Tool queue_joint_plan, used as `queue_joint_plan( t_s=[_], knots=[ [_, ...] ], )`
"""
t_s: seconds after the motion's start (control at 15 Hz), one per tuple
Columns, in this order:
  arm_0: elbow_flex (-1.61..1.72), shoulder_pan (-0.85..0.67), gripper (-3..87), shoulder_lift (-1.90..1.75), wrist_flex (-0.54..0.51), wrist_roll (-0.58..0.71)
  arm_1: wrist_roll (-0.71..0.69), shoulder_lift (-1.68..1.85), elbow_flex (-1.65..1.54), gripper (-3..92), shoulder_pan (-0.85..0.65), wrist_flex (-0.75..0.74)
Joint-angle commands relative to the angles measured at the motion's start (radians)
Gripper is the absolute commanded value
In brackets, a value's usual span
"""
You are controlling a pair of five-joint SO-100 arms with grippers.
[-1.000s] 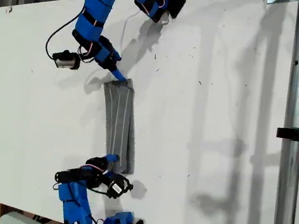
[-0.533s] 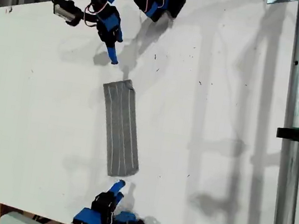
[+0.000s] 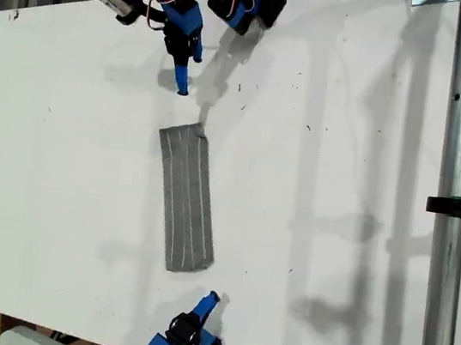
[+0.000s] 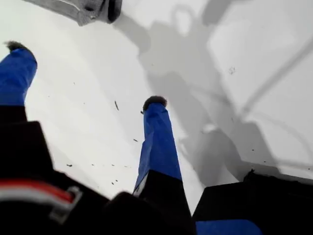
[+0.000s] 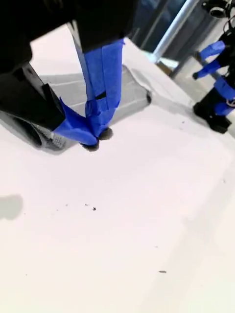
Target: Grasp corners of a towel and fold twice.
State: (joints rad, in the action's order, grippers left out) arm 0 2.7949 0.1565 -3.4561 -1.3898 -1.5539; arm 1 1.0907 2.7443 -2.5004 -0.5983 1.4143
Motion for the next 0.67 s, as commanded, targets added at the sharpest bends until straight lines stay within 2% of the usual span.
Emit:
queue_joint_plan(
  t_s=[0.0,0.07,0.13,0.33,0.6],
  knots=[
    [0.153,-0.002,-2.6,-0.017,0.124,-0.069,-0.025,-0.049,0.031,43.6,-0.021,-0.021],
    [0.252,0.012,-2.6,-0.017,0.201,-0.092,-0.066,-0.152,0.054,44.1,-0.043,-0.077],
    [0.302,0.014,-2.6,-0.017,0.224,-0.110,-0.101,-0.265,0.064,44.7,-0.064,-0.170],
    [0.301,-0.011,-2.6,-0.017,0.187,-0.094,-0.092,-0.569,0.137,44.1,-0.071,-0.476],
    [0.308,-0.021,-2.6,-0.017,0.184,-0.100,0.020,-0.896,0.242,40.8,-0.014,-0.758]
  ],
)
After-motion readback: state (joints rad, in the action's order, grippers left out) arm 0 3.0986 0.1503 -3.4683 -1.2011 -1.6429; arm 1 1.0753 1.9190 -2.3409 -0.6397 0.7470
